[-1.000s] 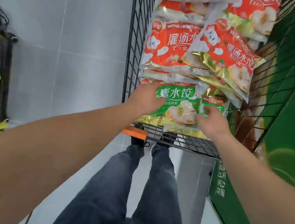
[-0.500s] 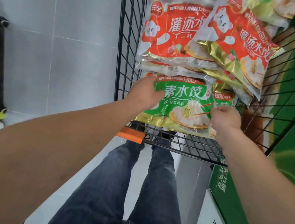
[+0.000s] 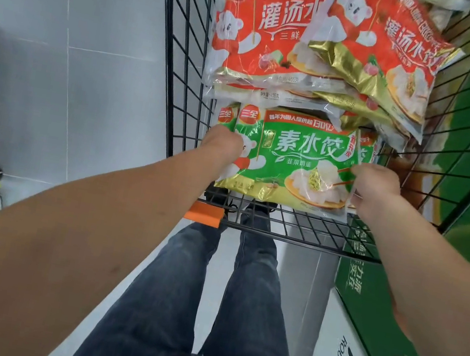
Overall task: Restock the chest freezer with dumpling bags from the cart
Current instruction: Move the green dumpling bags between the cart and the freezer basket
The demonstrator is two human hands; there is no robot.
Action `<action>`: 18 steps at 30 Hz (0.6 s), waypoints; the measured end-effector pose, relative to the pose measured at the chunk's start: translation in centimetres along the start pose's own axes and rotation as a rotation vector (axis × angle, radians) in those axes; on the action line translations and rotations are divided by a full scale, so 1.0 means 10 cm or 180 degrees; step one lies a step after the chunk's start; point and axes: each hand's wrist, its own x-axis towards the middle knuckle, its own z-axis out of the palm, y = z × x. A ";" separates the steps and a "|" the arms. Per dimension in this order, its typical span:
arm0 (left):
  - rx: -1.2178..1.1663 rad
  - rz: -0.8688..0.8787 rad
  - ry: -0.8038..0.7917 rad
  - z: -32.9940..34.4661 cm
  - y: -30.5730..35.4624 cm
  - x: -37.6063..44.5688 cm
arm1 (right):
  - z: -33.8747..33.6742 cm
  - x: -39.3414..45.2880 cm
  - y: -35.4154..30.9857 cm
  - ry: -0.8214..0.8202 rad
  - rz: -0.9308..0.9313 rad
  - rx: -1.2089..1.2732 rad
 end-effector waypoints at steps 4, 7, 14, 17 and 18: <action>-0.1317 -0.0336 -0.0088 0.01 0.05 -0.10 | -0.04 0.01 0.02 0.0133 -0.0086 0.0095; -0.1466 -0.0363 -0.0040 -0.04 0.01 -0.17 | -0.09 -0.03 0.05 0.0304 -0.0150 0.0090; -0.0291 0.0306 -0.0159 -0.18 0.00 -0.34 | -0.21 -0.39 0.04 0.0440 -0.0682 -0.0208; -0.0271 0.0482 -0.0111 -0.24 0.02 -0.51 | -0.35 -0.64 0.05 0.0565 -0.0856 -0.0150; -0.0341 0.0558 -0.0083 -0.26 0.03 -0.55 | -0.41 -0.73 0.05 0.0621 -0.0893 -0.0069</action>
